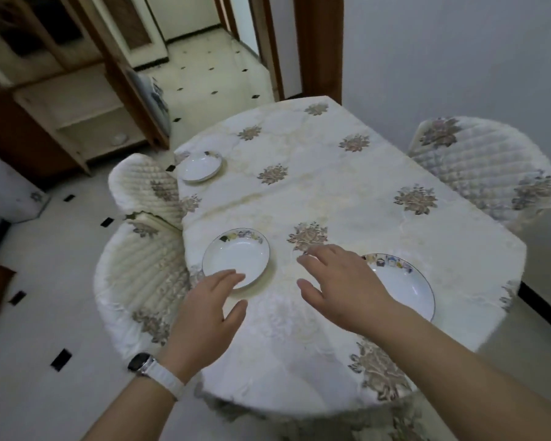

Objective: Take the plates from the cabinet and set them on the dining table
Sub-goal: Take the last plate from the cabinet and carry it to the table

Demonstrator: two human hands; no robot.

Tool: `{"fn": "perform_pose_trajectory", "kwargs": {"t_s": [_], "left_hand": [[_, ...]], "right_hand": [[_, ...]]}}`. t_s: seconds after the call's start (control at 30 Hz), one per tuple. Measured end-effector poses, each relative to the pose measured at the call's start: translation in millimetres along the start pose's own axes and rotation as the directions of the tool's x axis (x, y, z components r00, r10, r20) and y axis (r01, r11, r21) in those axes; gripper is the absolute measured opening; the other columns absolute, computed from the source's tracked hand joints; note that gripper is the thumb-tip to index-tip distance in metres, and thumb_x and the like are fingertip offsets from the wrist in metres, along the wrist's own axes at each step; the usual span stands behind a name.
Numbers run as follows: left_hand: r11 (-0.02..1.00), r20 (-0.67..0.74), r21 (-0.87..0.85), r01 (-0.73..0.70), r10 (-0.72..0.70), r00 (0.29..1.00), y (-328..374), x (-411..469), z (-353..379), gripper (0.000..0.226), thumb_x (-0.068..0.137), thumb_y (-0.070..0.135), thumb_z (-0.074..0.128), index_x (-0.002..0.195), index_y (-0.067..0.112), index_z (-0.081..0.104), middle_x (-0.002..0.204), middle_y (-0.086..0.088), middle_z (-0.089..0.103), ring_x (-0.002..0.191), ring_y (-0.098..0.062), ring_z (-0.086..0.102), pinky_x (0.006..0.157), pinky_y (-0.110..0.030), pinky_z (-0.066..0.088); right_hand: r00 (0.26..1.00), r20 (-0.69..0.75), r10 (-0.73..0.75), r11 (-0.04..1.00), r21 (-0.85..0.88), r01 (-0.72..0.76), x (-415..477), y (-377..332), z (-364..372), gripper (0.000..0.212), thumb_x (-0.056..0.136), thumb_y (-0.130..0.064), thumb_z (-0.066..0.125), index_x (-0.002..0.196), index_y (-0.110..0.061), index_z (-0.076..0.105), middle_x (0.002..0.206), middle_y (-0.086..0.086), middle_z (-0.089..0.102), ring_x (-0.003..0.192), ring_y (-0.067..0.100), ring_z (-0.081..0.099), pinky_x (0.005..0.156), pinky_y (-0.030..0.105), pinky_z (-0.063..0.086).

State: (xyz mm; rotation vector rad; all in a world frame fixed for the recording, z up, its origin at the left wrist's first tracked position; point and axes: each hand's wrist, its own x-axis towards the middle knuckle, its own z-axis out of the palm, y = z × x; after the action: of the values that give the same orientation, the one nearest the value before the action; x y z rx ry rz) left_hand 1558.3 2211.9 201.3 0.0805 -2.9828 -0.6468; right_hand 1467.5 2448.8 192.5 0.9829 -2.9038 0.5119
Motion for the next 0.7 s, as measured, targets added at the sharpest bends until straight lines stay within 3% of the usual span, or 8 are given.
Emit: {"fn": "perform_pose_trajectory", "kwargs": {"t_s": [0.3,0.6,0.7], "left_hand": [[0.992,-0.124,0.048,0.119,-0.112,0.986,-88.8,-78.9,-53.4,0.050,0.084,0.046,0.044,0.124,0.021,0.062,0.125,0.003,0.061,0.113,-0.018,0.055,0.095,-0.035,0.042],[0.971,-0.209,-0.069,0.231,-0.240,0.948,-237.2,-184.7,-141.3,0.060,0.083,0.056,0.034,0.132,0.029,0.053,0.130,0.019,0.046,0.123,-0.003,0.039,0.106,-0.029,0.030],[0.963,-0.231,-0.084,0.257,-0.270,0.935,-293.4,-218.2,-170.5,0.061,0.082,0.055,0.033,0.132,0.028,0.053,0.132,0.017,0.047,0.124,-0.004,0.039,0.105,-0.026,0.029]], "right_hand": [[0.986,0.110,-0.123,0.992,-0.027,0.127,23.8,-115.9,3.0,0.049,0.088,-0.047,0.034,0.116,-0.020,0.064,0.120,0.002,0.063,0.106,0.027,0.058,0.085,0.041,0.048],[0.960,0.140,-0.243,0.967,-0.045,0.251,63.6,-318.8,55.9,0.054,0.088,-0.051,0.027,0.120,-0.024,0.061,0.122,-0.003,0.060,0.111,0.023,0.054,0.091,0.039,0.045],[0.949,0.136,-0.283,0.956,-0.038,0.291,78.5,-385.5,75.7,0.050,0.090,-0.050,0.032,0.123,-0.024,0.060,0.123,-0.005,0.059,0.111,0.022,0.054,0.090,0.038,0.045]]}}
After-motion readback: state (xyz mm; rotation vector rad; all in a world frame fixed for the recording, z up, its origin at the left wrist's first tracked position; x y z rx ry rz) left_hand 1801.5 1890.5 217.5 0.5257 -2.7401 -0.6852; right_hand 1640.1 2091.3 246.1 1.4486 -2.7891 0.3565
